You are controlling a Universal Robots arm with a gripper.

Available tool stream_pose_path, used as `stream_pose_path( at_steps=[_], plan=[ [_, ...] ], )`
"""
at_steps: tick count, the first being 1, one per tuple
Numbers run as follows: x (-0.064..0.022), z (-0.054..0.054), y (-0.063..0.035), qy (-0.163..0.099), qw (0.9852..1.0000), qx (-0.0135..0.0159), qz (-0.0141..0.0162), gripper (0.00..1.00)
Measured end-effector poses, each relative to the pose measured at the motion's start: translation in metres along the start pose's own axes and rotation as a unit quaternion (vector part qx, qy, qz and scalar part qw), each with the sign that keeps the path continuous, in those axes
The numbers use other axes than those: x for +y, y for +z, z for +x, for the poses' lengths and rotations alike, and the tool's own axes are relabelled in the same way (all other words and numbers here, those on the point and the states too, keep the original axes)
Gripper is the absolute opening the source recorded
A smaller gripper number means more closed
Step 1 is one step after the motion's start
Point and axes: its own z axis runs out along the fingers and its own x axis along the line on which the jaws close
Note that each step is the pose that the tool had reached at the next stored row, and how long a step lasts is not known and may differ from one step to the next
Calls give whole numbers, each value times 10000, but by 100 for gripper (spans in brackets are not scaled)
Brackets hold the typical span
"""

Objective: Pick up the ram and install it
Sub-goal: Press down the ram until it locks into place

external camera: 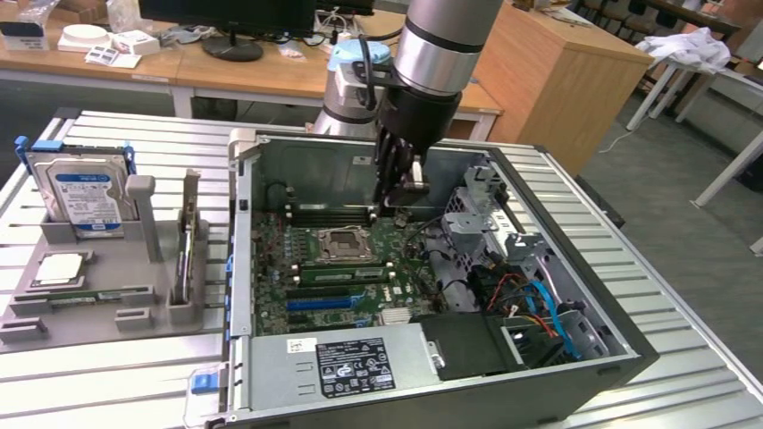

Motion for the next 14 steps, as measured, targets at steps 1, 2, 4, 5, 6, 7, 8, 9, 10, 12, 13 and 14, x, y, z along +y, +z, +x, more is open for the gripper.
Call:
stream_pose_path(
  at_steps=[1,2,4,5,6,7,8,9,10,12,13,14],
  plan=[
    [0,0,0,0,10000,0,0,23],
    [0,0,0,0,10000,0,0,23],
    [0,0,0,0,10000,0,0,11],
    [0,0,0,0,10000,0,0,11],
    [0,0,0,0,10000,0,0,11],
    [0,0,0,0,10000,0,0,11],
    [0,0,0,0,10000,0,0,11],
    [0,0,0,0,10000,0,0,11],
    [0,0,0,0,10000,0,0,11],
    [0,0,0,0,10000,0,0,11],
    [0,0,0,0,10000,0,0,11],
    [0,0,0,0,10000,0,0,11]
  ],
)
